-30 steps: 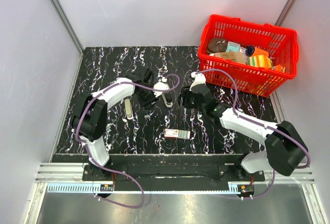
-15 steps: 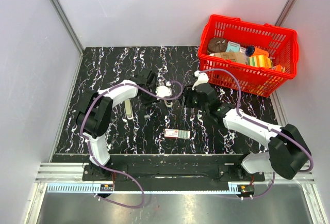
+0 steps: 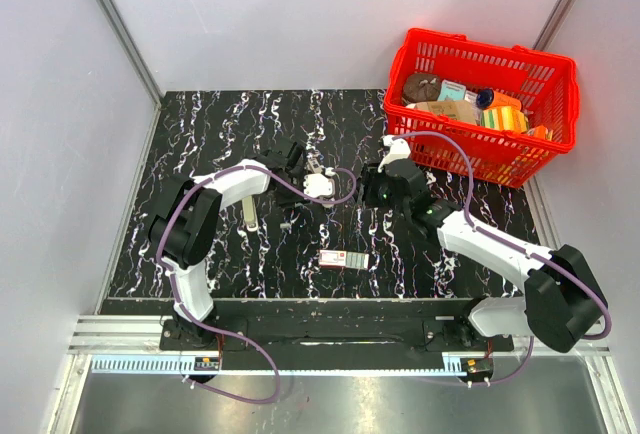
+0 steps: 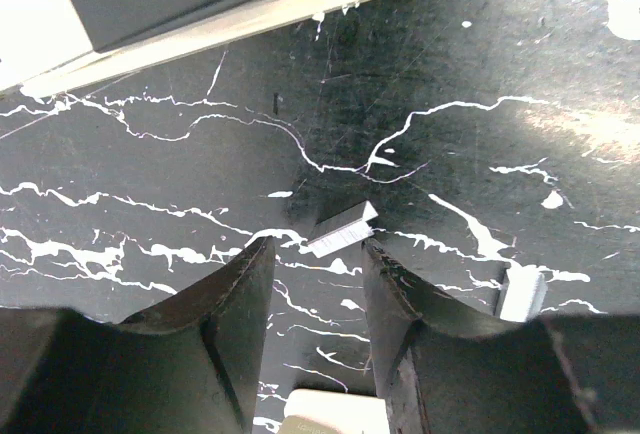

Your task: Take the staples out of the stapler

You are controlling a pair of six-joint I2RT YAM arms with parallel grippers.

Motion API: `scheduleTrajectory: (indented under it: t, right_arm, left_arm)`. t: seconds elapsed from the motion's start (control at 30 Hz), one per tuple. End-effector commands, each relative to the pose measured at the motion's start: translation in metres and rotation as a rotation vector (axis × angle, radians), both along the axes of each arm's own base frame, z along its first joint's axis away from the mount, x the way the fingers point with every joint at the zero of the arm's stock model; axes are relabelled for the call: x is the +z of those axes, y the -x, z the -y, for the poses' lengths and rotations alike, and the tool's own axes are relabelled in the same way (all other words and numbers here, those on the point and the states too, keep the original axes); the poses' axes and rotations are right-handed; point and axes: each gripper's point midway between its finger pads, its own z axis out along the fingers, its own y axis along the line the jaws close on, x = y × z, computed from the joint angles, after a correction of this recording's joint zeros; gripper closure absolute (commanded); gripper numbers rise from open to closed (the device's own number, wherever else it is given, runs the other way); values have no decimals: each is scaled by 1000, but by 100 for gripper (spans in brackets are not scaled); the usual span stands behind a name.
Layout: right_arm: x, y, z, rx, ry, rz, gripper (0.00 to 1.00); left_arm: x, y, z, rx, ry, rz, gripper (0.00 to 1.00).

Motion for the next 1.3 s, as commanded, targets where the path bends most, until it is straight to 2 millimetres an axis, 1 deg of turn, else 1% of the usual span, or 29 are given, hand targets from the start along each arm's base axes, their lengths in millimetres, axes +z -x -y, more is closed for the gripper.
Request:
scheduleTrajectory:
  t: [0.0, 0.2, 0.27, 0.37, 0.43, 0.63, 0.8, 0.9, 1.1, 1.2, 1.27]
  right_arm:
    - [21, -1, 0, 8, -42, 41, 50]
    - [19, 0, 2, 7, -37, 35, 52]
    - [19, 0, 2, 8, -37, 33, 53]
    - [19, -1, 3, 11, -38, 30, 54]
    - [19, -1, 3, 8, -43, 27, 55]
    - [21, -2, 5, 7, -63, 17, 56]
    - [20, -2, 8, 6, -75, 3, 57]
    - [19, -4, 12, -7, -81, -4, 57]
    - [15, -1, 11, 15, -98, -29, 58]
    - [16, -1, 11, 23, -117, -40, 58]
    - [18, -1, 10, 33, -132, -49, 58]
  left_arm:
    - [14, -9, -3, -33, 8, 68, 55]
    - [13, -2, 6, -71, 48, 32, 55]
    - [11, -1, 8, -79, 56, 24, 57]
    - [9, 2, 10, -86, 64, 5, 63]
    - [8, 5, 11, -93, 70, -8, 69]
    - [5, 13, 9, -99, 63, -43, 78]
    - [9, 21, 10, -92, 86, -69, 83]
    - [13, 26, 11, -86, 103, -77, 84]
    - [17, 24, 13, -67, 113, -73, 84]
    - [22, 22, 13, -52, 122, -60, 89]
    - [30, 19, 14, -37, 138, -30, 92]
